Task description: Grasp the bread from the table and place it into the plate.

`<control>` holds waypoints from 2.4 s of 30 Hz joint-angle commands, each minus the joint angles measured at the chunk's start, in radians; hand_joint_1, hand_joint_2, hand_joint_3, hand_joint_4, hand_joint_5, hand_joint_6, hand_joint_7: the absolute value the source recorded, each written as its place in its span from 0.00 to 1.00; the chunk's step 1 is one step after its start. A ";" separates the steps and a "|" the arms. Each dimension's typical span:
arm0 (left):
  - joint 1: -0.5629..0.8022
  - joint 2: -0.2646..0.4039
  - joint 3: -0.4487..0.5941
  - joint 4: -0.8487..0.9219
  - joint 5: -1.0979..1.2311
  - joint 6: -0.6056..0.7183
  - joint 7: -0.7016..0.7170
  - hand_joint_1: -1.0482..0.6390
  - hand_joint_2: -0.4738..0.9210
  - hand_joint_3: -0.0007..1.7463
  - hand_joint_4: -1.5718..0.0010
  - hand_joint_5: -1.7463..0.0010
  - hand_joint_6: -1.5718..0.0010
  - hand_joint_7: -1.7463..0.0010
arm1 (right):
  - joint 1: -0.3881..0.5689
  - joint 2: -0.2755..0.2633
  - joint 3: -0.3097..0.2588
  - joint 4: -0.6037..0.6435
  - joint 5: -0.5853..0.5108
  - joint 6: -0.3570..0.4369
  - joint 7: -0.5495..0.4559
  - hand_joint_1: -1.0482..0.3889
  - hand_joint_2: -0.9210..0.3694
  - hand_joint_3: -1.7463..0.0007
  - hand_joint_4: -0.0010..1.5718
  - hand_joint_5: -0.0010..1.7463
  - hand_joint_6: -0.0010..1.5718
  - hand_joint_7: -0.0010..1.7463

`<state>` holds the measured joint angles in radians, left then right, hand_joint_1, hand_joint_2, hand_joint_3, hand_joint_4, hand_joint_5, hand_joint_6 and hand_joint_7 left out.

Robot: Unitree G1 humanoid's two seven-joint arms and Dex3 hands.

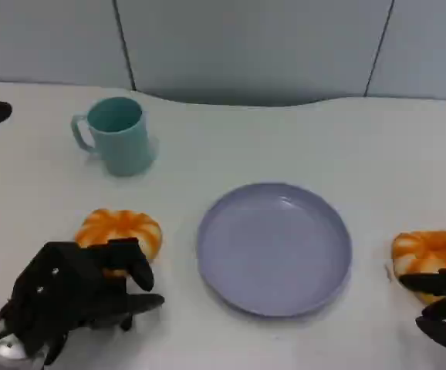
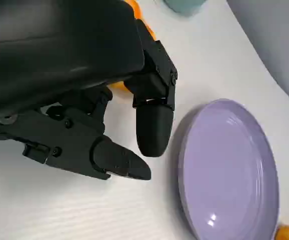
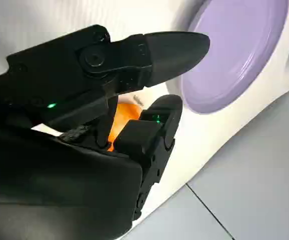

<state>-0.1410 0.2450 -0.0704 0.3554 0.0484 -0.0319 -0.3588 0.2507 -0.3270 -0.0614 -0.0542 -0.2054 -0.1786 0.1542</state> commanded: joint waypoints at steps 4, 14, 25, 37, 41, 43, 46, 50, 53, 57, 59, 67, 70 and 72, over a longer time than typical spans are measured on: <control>0.003 0.011 0.009 -0.009 -0.004 0.020 0.004 0.47 0.94 0.04 0.47 0.00 0.60 0.00 | 0.002 -0.015 -0.012 -0.005 0.001 -0.003 -0.005 0.58 0.00 0.86 0.45 0.41 0.54 0.00; 0.008 0.013 0.010 -0.024 -0.011 0.037 0.000 0.45 0.94 0.04 0.47 0.00 0.59 0.00 | 0.007 -0.013 -0.012 -0.021 0.001 0.016 -0.003 0.56 0.00 0.85 0.44 0.40 0.54 0.00; 0.040 0.000 0.041 -0.047 -0.012 -0.144 0.048 0.49 0.95 0.05 0.48 0.00 0.61 0.00 | 0.005 -0.010 -0.005 -0.021 -0.006 0.013 -0.006 0.56 0.00 0.85 0.45 0.40 0.54 0.00; 0.089 0.237 -0.047 -0.359 0.574 -0.262 0.198 0.30 0.98 0.00 0.81 0.33 0.76 0.57 | 0.005 -0.003 0.003 -0.033 -0.014 0.024 -0.009 0.56 0.00 0.85 0.45 0.41 0.55 0.00; 0.075 0.326 -0.066 -0.486 0.674 -0.186 0.074 0.23 0.96 0.00 0.89 0.56 0.72 0.95 | 0.005 0.003 0.007 -0.041 -0.024 0.035 -0.013 0.57 0.00 0.85 0.45 0.41 0.54 0.00; 0.060 0.360 -0.073 -0.545 0.720 -0.142 0.003 0.20 0.95 0.00 0.96 0.61 0.78 0.99 | 0.004 0.006 0.011 -0.048 -0.028 0.041 -0.013 0.57 0.00 0.84 0.45 0.41 0.54 0.00; 0.034 0.388 -0.083 -0.592 0.761 -0.102 -0.064 0.19 0.91 0.00 1.00 0.66 0.83 1.00 | 0.003 0.009 0.017 -0.058 -0.033 0.057 -0.012 0.56 0.00 0.84 0.45 0.42 0.54 0.00; 0.000 0.397 -0.097 -0.618 0.793 -0.061 -0.122 0.20 0.87 0.00 1.00 0.71 0.85 1.00 | 0.003 0.011 0.022 -0.066 -0.040 0.066 -0.016 0.56 0.00 0.83 0.44 0.42 0.54 0.00; -0.037 0.395 -0.112 -0.617 0.822 -0.033 -0.151 0.21 0.86 0.00 1.00 0.72 0.85 1.00 | -0.001 0.009 0.026 -0.060 -0.047 0.054 -0.022 0.57 0.00 0.84 0.44 0.43 0.54 0.00; -0.076 0.379 -0.133 -0.576 0.836 -0.013 -0.143 0.21 0.86 0.00 1.00 0.73 0.86 1.00 | -0.007 0.006 0.028 -0.046 -0.042 0.034 -0.025 0.57 0.00 0.84 0.45 0.44 0.55 0.01; -0.103 0.369 -0.149 -0.530 0.840 -0.012 -0.125 0.21 0.87 0.00 1.00 0.74 0.87 1.00 | -0.008 0.006 0.029 -0.045 -0.041 0.036 -0.026 0.57 0.00 0.84 0.46 0.44 0.55 0.01; -0.218 0.296 -0.233 -0.325 0.848 0.045 -0.128 0.22 0.88 0.00 1.00 0.75 0.88 0.99 | 0.001 0.003 0.027 -0.056 -0.035 0.046 -0.023 0.55 0.00 0.83 0.44 0.46 0.54 0.00; -0.269 0.264 -0.267 -0.213 0.840 0.067 -0.129 0.23 0.88 0.00 1.00 0.76 0.88 1.00 | 0.005 0.002 0.027 -0.066 -0.036 0.059 -0.020 0.55 0.00 0.83 0.43 0.47 0.54 0.00; -0.305 0.247 -0.294 -0.135 0.840 0.072 -0.125 0.23 0.89 0.00 1.00 0.77 0.88 1.00 | 0.009 0.002 0.026 -0.074 -0.032 0.063 -0.017 0.56 0.00 0.83 0.43 0.47 0.54 0.00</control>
<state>-0.3993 0.5036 -0.3380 0.1347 0.8924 0.0264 -0.4773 0.2513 -0.3164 -0.0233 -0.1073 -0.2456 -0.1255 0.1362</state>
